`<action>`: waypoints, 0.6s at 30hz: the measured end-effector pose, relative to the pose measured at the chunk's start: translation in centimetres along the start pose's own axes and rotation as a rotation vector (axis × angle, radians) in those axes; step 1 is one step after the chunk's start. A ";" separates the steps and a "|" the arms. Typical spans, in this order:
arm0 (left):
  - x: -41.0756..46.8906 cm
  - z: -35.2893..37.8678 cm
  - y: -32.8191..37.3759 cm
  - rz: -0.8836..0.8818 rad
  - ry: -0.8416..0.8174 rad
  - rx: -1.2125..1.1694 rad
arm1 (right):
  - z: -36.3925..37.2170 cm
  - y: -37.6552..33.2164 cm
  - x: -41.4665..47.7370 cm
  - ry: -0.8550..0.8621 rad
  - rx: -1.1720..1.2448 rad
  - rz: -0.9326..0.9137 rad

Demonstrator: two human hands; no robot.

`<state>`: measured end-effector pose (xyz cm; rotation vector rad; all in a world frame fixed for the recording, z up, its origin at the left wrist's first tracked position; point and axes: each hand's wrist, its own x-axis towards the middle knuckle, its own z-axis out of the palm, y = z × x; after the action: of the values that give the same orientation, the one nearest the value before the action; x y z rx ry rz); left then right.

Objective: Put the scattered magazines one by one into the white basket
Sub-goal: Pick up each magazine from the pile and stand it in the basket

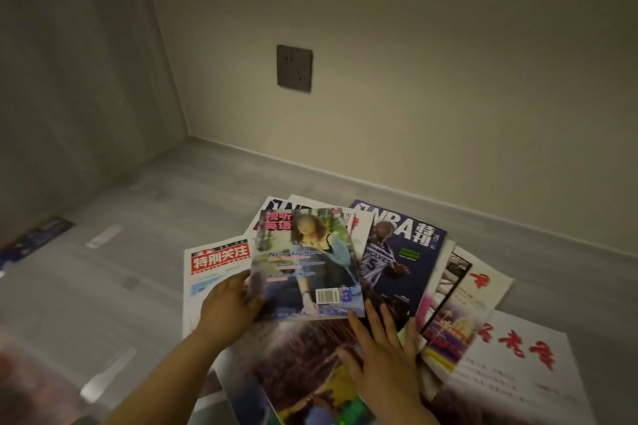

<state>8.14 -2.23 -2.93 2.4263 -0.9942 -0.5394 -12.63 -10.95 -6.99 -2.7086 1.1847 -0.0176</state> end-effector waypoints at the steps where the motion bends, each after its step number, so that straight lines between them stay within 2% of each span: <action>1: 0.7 -0.2 0.3 0.002 -0.013 -0.032 | 0.4 0.1 -0.1 0.011 -0.047 0.013; 7: 5.9 -1.4 2.9 -0.182 -0.110 -0.445 | 0.0 -0.4 0.2 -0.064 -0.082 0.112; 10: 8.5 -2.1 3.6 -0.327 -0.175 -0.679 | -1.5 -1.1 0.0 0.040 -0.116 0.107; 12: 9.3 -2.4 3.8 -0.381 -0.251 -0.720 | -2.1 -1.4 -0.2 0.010 -0.117 0.129; 14: 9.6 -2.4 4.3 -0.327 -0.277 -0.618 | -2.3 -1.7 -0.1 -0.008 -0.159 0.118; 18: 10.0 -2.8 5.2 -0.042 -0.193 -0.400 | -2.9 -1.5 -0.8 -0.088 -0.194 0.150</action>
<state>13.39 -12.04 0.40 2.0702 -0.8174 -0.9077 -12.31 -9.88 -3.83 -2.7398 1.4263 0.2471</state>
